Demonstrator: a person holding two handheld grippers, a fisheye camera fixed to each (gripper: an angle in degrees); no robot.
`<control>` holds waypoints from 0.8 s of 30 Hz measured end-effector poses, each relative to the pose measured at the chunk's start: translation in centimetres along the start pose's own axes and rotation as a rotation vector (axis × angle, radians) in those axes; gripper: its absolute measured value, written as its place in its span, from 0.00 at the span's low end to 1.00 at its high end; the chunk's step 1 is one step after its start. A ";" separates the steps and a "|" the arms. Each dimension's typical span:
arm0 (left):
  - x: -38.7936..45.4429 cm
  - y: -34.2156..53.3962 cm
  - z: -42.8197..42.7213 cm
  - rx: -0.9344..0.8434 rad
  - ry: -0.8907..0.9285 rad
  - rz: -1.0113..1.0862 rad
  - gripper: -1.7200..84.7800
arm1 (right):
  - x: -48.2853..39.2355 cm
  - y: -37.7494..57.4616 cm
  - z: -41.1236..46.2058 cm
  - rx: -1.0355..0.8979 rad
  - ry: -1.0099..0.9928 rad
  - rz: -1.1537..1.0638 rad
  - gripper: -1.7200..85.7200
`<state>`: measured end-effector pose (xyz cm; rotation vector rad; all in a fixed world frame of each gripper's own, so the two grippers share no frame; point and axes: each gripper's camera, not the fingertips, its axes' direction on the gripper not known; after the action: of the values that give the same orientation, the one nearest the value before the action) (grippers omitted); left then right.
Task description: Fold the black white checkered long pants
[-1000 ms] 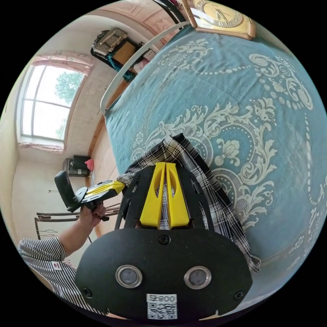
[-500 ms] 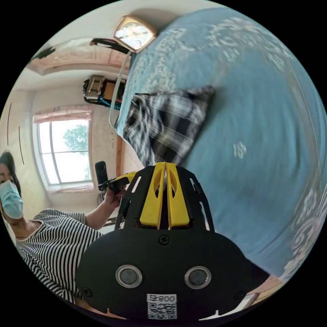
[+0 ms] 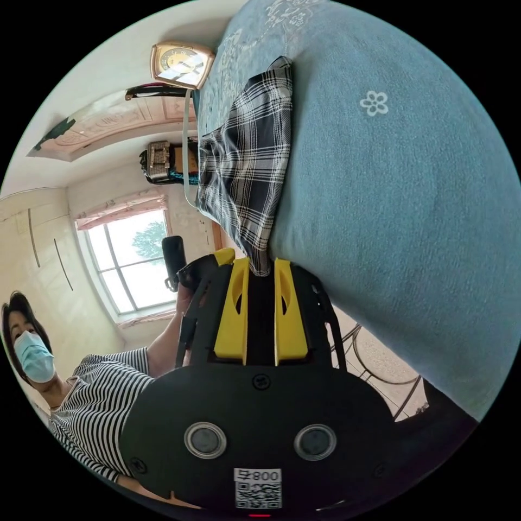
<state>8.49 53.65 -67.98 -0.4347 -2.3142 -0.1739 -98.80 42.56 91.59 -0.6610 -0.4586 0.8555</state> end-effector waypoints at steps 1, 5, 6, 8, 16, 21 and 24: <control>0.6 -0.1 0.3 0.005 0.015 0.005 0.03 | 0.4 0.5 0.0 -0.001 -0.015 0.002 0.11; 2.5 0.0 1.0 0.025 -0.041 0.000 0.04 | 1.9 2.1 -0.4 0.032 -0.092 0.026 0.11; 3.2 0.3 1.2 0.025 -0.093 -0.010 0.04 | 2.1 2.4 -0.5 0.034 -0.098 0.028 0.11; 4.0 0.7 1.9 0.009 -0.176 -0.025 0.06 | 2.6 3.3 -0.7 0.030 -0.095 0.023 0.11; 5.7 -0.9 6.2 -0.060 -0.180 -0.049 0.04 | 4.0 6.3 -1.6 0.030 -0.084 0.032 0.11; 6.1 -1.2 7.4 -0.062 -0.090 -0.077 0.03 | 5.1 8.3 -2.4 0.046 -0.088 0.044 0.12; 6.8 -0.6 7.3 -0.005 -0.011 -0.078 0.03 | 5.5 9.4 -2.7 0.057 -0.091 0.045 0.12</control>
<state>-0.99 56.72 -68.22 -0.3491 -2.3437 -0.2161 -98.97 50.62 83.70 -0.5834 -0.5011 0.9406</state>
